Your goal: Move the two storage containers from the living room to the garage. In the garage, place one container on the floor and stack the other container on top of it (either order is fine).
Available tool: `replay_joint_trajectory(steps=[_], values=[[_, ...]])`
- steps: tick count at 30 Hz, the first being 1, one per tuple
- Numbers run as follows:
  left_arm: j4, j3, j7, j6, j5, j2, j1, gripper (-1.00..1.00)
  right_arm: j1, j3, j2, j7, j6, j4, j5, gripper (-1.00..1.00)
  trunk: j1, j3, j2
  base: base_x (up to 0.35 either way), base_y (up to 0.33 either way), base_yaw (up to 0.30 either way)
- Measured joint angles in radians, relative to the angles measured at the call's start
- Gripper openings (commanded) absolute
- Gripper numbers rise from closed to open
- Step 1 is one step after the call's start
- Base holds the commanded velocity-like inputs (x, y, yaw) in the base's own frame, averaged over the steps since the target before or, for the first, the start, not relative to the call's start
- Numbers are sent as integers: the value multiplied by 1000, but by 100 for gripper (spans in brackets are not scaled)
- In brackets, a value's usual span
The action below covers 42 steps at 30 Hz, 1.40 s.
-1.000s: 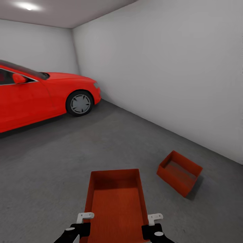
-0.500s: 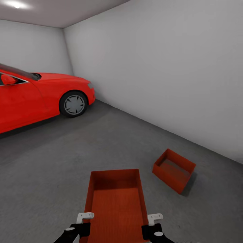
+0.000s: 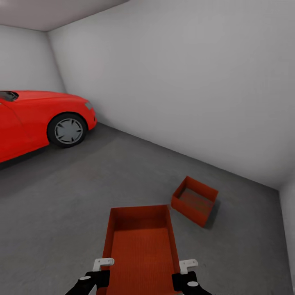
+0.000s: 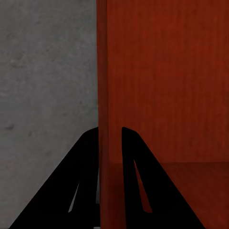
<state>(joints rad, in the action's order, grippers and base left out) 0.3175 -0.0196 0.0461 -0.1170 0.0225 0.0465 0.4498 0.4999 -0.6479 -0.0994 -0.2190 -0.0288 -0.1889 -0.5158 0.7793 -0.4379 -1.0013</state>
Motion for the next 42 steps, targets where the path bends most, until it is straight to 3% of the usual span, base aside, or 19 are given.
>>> replay_joint_trajectory(steps=[23, 42], values=[[-2, -6, -3, 2, -6, 0, 0, -100, 0, 2, -1, 1, 0, 2, 2, -100, 0, 0, 0, 315, 0, -281], [-1, -5, -4, -1, -5, -1, 0, -100, 1, 2, -3, 1, 0, 5, 1, -100, 0, 0, 0, 322, 0, -14]])
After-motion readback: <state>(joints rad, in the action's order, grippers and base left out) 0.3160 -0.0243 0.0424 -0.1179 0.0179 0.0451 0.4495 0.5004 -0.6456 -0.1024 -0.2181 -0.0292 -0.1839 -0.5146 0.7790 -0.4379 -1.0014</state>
